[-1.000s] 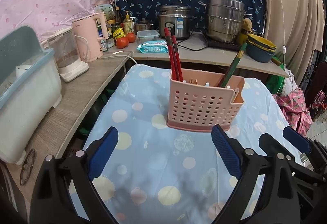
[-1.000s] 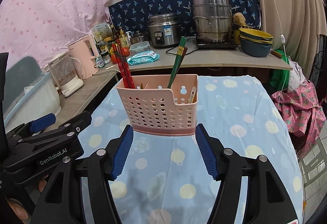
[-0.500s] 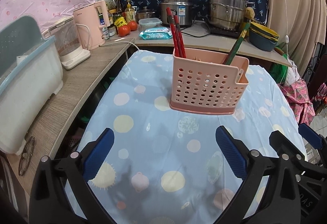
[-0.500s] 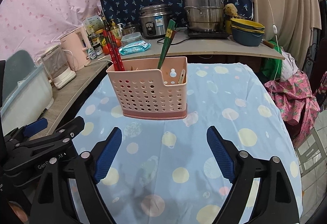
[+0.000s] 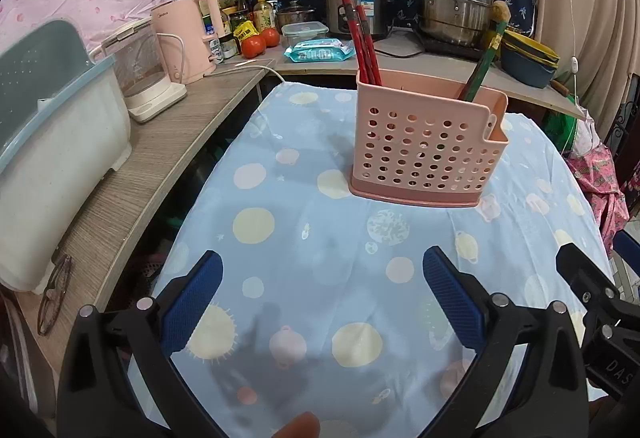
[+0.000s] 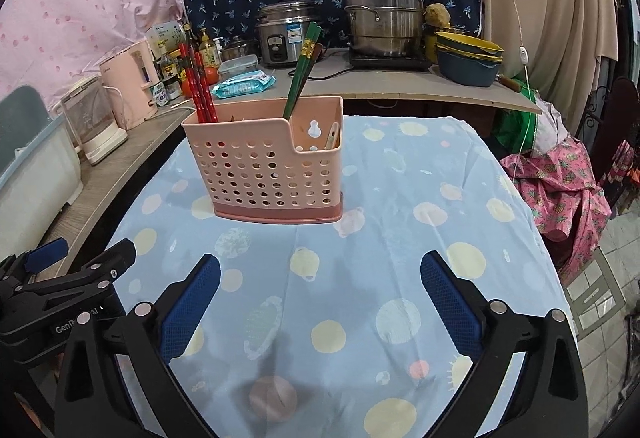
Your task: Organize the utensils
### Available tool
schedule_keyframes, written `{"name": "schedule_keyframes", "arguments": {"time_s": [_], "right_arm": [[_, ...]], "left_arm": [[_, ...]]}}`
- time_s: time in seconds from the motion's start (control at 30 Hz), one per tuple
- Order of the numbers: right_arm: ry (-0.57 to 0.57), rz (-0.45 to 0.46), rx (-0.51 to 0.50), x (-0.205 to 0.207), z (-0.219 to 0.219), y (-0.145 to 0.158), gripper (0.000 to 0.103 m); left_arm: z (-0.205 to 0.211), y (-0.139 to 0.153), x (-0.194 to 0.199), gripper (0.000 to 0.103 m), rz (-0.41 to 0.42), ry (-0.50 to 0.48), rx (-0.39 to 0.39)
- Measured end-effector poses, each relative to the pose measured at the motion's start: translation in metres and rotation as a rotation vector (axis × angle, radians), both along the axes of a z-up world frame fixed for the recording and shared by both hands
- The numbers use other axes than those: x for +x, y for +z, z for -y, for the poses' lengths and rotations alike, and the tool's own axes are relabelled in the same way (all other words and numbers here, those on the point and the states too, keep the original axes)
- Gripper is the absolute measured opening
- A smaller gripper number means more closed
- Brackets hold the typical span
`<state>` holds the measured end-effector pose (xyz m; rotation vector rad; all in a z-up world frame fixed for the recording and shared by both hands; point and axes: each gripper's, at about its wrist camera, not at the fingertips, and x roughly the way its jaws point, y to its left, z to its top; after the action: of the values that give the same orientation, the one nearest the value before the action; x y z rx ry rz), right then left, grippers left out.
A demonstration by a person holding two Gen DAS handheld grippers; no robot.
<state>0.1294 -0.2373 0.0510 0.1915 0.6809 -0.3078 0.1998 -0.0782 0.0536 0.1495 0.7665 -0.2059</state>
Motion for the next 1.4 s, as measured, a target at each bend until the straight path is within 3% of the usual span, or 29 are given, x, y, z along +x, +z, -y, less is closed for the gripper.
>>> {"name": "schedule_keyframes", "arguments": {"time_s": [1.4], "right_arm": [[0.015, -0.024, 0.008, 0.011, -0.006, -0.014, 0.096]], "left_arm": [[0.008, -0.004, 0.003, 0.096, 0.002, 0.037, 0.028]]}}
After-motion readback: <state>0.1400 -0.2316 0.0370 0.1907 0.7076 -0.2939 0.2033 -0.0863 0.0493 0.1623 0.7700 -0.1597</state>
